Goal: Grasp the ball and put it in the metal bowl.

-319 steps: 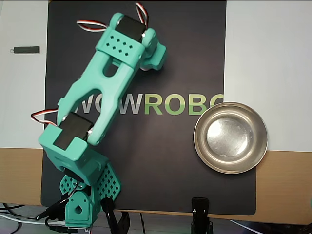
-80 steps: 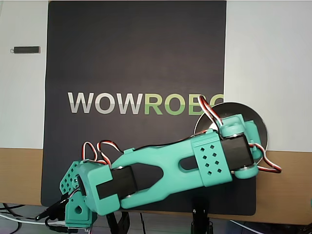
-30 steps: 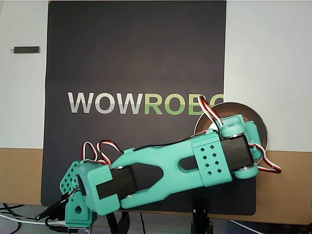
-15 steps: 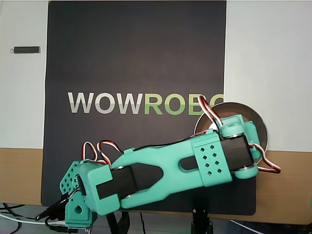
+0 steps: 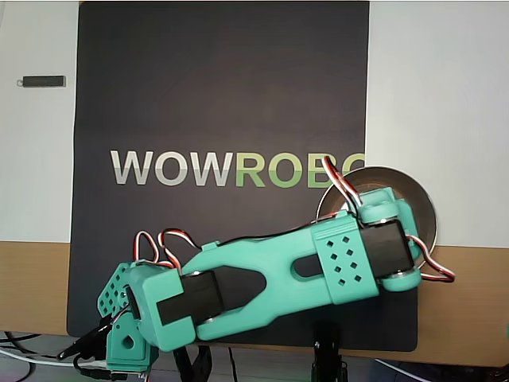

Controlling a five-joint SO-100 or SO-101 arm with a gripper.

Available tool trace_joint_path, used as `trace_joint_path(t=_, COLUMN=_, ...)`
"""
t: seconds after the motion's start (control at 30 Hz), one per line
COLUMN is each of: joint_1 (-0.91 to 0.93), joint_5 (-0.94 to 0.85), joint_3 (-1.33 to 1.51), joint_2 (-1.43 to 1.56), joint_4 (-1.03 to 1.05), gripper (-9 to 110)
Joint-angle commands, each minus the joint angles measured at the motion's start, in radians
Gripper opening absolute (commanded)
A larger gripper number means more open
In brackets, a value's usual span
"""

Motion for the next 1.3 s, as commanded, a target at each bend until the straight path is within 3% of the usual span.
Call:
trace_joint_path(t=0.0, joint_1=-0.012, joint_5=-0.005, joint_3=-0.034, joint_2=0.077, joint_4=0.032, gripper=0)
trace_joint_path(t=0.67, joint_1=-0.434, joint_5=0.005, joint_3=0.442, joint_2=0.588, joint_4=0.04, gripper=0)
trace_joint_path(t=1.27, joint_1=-0.945, joint_5=0.008, joint_3=0.515, joint_2=0.615, joint_4=0.04, gripper=0)
